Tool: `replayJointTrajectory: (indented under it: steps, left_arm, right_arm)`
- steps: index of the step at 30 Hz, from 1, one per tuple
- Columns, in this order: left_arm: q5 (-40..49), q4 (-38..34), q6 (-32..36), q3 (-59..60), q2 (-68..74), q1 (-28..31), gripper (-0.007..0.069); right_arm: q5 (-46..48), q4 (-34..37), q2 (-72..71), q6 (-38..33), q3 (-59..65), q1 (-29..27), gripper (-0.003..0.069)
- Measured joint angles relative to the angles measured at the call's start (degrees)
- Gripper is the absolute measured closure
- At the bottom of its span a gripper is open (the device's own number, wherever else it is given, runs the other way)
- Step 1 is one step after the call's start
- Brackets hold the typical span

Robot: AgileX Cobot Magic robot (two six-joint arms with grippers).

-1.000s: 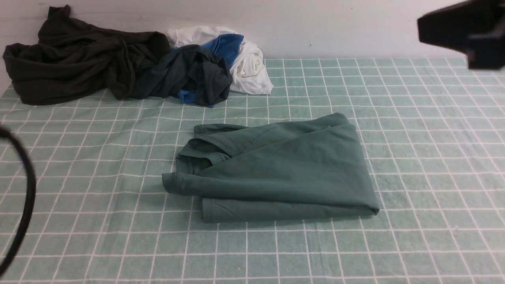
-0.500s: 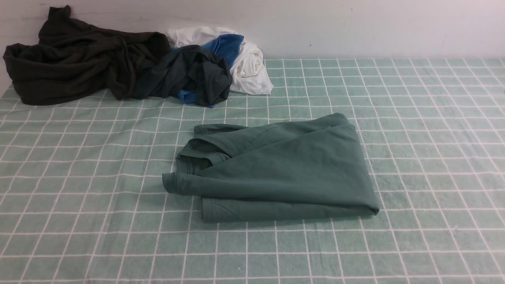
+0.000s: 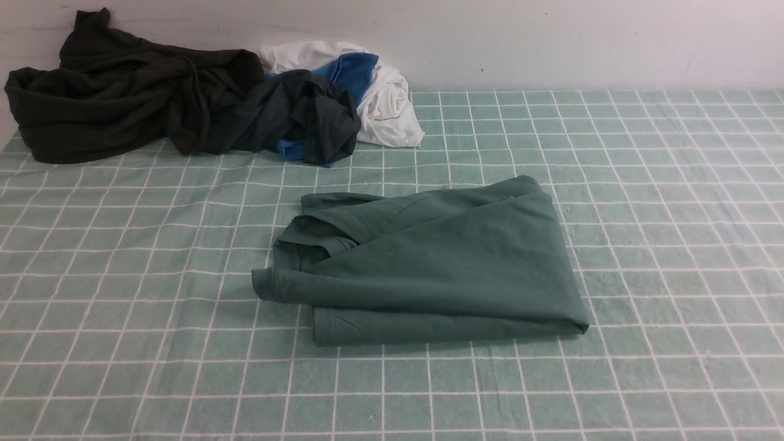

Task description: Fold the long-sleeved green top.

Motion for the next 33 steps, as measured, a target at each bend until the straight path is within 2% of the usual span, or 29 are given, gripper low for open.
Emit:
replayJointTrajectory:
  steps: [13, 16, 18, 20, 21, 23, 25, 29, 30, 31, 33]
  left_arm:
    - [0.00, 0.00, -0.11, 0.00, 0.00, 0.00, 0.0628]
    - [0.00, 0.00, -0.11, 0.00, 0.00, 0.00, 0.0628]
    - [0.00, 0.00, -0.11, 0.00, 0.00, 0.00, 0.0628]
    - [0.00, 0.00, -0.11, 0.00, 0.00, 0.00, 0.0628]
    - [0.00, 0.00, -0.11, 0.00, 0.00, 0.00, 0.0628]
    - [0.00, 0.00, -0.11, 0.00, 0.00, 0.00, 0.0628]
    - [0.00, 0.00, -0.11, 0.00, 0.00, 0.00, 0.0628]
    - [0.00, 0.00, -0.11, 0.00, 0.00, 0.00, 0.0628]
    - [0.00, 0.00, -0.11, 0.00, 0.00, 0.00, 0.0628]
    - [0.00, 0.00, -0.11, 0.00, 0.00, 0.00, 0.0628]
    - [0.00, 0.00, -0.11, 0.00, 0.00, 0.00, 0.0628]
  right_arm:
    - [3.84, -0.12, 0.10, -0.04, 0.17, 0.00, 0.0673]
    - [1.77, -0.98, 0.10, 0.03, 1.56, 0.73, 0.0672]
    - [-4.66, -2.71, -1.06, 1.67, 5.46, 2.26, 0.0672]
    - [-12.71, -4.62, -3.00, 5.50, 10.20, 2.47, 0.0672]
    - [-13.48, -4.90, -3.00, 5.94, 10.74, 2.47, 0.0672]
    - [-22.22, -10.10, -6.68, 12.88, 18.57, 1.09, 0.0672]
    - [-26.69, -14.71, -9.33, 19.27, 25.12, -1.50, 0.0672]
    - [-29.97, -25.36, -17.12, 33.79, 36.99, -8.42, 0.0672]
    - [-30.08, -25.94, -17.12, 34.56, 37.56, -8.78, 0.0672]
    - [-30.30, -30.48, -21.08, 40.54, 41.33, -11.35, 0.0672]
    - [-30.29, -35.21, -25.99, 46.73, 46.18, -14.77, 0.0672]
